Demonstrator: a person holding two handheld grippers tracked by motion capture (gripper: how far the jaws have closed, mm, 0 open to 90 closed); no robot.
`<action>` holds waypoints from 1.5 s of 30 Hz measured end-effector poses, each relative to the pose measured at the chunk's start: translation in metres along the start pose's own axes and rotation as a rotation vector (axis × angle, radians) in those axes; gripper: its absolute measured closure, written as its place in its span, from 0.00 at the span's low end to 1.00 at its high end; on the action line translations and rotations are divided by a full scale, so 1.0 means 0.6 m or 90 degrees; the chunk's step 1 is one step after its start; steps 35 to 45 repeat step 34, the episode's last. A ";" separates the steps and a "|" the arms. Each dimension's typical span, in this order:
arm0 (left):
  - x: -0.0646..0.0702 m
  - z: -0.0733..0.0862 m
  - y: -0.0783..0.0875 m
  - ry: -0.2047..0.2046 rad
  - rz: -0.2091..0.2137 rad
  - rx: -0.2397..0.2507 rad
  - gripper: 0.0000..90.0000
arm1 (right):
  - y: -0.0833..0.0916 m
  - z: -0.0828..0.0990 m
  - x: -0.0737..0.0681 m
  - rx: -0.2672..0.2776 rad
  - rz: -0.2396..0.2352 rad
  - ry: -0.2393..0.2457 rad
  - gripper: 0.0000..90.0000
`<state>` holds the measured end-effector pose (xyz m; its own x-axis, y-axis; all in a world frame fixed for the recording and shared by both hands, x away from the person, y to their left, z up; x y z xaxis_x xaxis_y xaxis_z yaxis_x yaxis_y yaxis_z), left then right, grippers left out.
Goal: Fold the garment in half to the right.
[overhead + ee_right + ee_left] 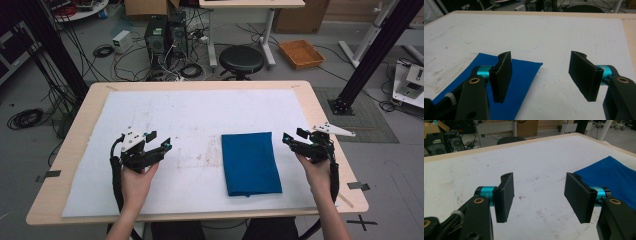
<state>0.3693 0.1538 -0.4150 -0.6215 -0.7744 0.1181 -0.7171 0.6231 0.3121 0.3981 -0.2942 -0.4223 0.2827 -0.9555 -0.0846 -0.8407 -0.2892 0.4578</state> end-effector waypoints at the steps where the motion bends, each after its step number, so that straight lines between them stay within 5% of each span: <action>1: -0.001 0.000 0.001 -0.002 -0.002 0.001 0.46 | 0.002 0.000 0.001 0.000 0.001 -0.003 0.39; 45: -0.016 0.004 0.015 -0.003 -0.020 -0.003 0.46 | 0.000 -0.003 -0.002 -0.004 -0.008 0.001 0.38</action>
Point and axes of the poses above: each handheld gripper's, and its own axes: y roughly backward along the jaws, z roughly out of its underside, x roughly to its right, the point moved 7 cm from there along -y, roughly forward along the jaws, and after that the axes turned 10 degrees about z, right-handed, at the moved point
